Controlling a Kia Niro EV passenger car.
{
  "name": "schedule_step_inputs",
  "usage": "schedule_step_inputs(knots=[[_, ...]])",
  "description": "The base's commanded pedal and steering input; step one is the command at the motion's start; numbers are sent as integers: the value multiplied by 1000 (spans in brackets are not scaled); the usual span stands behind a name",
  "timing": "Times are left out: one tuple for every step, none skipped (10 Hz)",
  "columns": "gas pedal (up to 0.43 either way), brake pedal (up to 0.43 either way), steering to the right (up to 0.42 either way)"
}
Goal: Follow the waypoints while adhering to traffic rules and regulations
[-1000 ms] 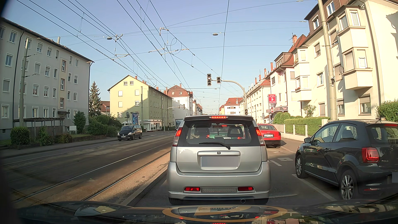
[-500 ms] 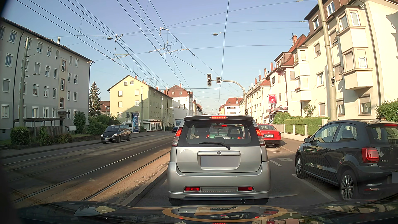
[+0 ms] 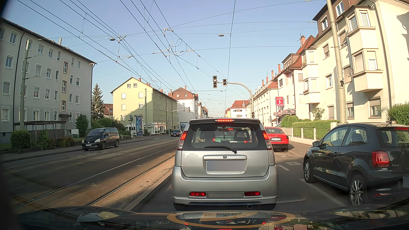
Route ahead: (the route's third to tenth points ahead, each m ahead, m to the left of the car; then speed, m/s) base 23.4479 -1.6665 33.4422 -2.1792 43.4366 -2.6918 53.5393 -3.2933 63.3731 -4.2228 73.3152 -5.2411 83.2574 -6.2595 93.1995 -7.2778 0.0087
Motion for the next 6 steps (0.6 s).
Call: schedule_step_inputs(knots=[[0,232,-2],[0,238,-2],[0,238,-2],[0,238,-2],[0,232,-2],[0,238,-2]])
